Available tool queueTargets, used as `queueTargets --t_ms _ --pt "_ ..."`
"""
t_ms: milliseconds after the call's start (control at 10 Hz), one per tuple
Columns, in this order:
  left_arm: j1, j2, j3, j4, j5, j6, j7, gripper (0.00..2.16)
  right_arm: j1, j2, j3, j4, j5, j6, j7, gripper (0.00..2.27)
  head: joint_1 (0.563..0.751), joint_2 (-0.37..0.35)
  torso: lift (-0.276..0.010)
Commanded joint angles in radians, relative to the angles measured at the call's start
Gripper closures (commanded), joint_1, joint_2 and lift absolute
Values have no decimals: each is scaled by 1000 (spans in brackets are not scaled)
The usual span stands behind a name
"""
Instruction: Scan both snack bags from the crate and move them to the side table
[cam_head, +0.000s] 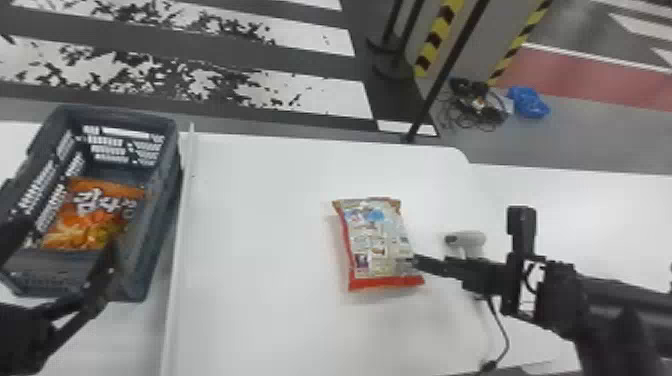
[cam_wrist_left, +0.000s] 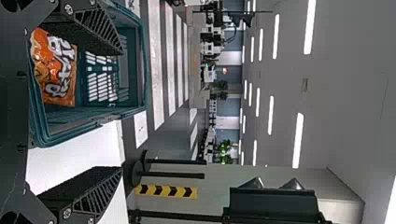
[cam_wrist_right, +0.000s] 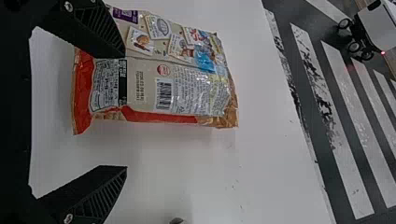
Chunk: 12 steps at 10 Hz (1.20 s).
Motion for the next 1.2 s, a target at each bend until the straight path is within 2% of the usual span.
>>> queueTargets --t_ms 0,400,500,600,700,900,1100 --pt "1 1 0 1 0 0 -2 124 -26 -2 41 39 8 -1 12 80 695 -255 -75" --pt "-1 1 0 3 -2 0 -2 124 -102 -3 118 134 73 -1 39 107 695 -208 -75" --pt "-1 1 2 4 -2 0 -2 124 -113 -14 133 154 91 -4 58 370 695 -204 -75" --pt "-1 2 2 7 -2 0 -2 124 -118 -17 156 159 127 -7 81 1264 695 -202 -75" --pt "-1 1 2 7 -2 0 -2 124 -118 -11 156 159 130 21 67 2256 695 -198 -75" --pt "-1 1 2 7 -2 0 -2 124 -99 -15 147 145 123 21 81 2253 695 -200 -75" --pt "-1 -1 2 9 -3 0 -2 124 -64 -9 86 88 71 27 76 2253 695 -202 -75"
